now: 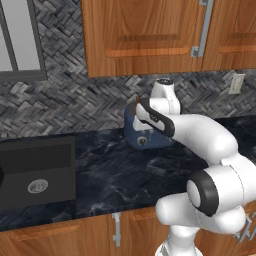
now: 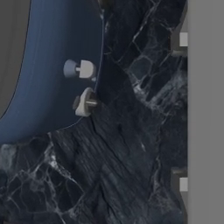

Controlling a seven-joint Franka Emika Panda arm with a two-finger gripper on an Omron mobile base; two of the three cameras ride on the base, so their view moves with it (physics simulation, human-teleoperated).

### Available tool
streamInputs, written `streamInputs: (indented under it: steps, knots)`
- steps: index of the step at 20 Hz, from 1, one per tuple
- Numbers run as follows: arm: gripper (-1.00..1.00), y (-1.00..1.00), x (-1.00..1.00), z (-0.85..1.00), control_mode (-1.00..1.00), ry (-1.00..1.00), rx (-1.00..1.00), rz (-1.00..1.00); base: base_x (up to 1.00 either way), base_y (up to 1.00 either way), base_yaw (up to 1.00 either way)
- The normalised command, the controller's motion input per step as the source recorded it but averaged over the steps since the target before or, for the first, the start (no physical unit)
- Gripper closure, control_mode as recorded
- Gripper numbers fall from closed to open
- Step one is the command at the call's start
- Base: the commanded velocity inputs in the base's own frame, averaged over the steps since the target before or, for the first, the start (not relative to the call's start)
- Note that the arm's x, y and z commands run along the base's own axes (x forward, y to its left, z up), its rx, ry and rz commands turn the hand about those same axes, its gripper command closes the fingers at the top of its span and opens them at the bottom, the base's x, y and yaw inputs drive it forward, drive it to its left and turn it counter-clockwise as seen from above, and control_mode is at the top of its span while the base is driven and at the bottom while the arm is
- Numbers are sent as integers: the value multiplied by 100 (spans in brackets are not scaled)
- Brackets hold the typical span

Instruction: Start the toaster. Once the lever pops up, take the bread to the plate on the dining counter.

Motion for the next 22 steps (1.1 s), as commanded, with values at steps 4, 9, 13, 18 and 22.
streamInputs:
  steps: [4, 9, 13, 18, 22]
  knots:
    - [-100, 0, 20, -5, -100, 0, 0, 0, 0, 0, 0]
    - [-100, 0, 41, -3, -100, 0, 0, 0, 0, 0, 0]
    - [-100, 0, 29, -3, -100, 0, 0, 0, 0, 0, 0]
    - [-100, 0, 17, -12, -100, 0, 0, 0, 0, 0, 0]
    - [-100, 0, 4, -31, -100, 0, 0, 0, 0, 0, 0]
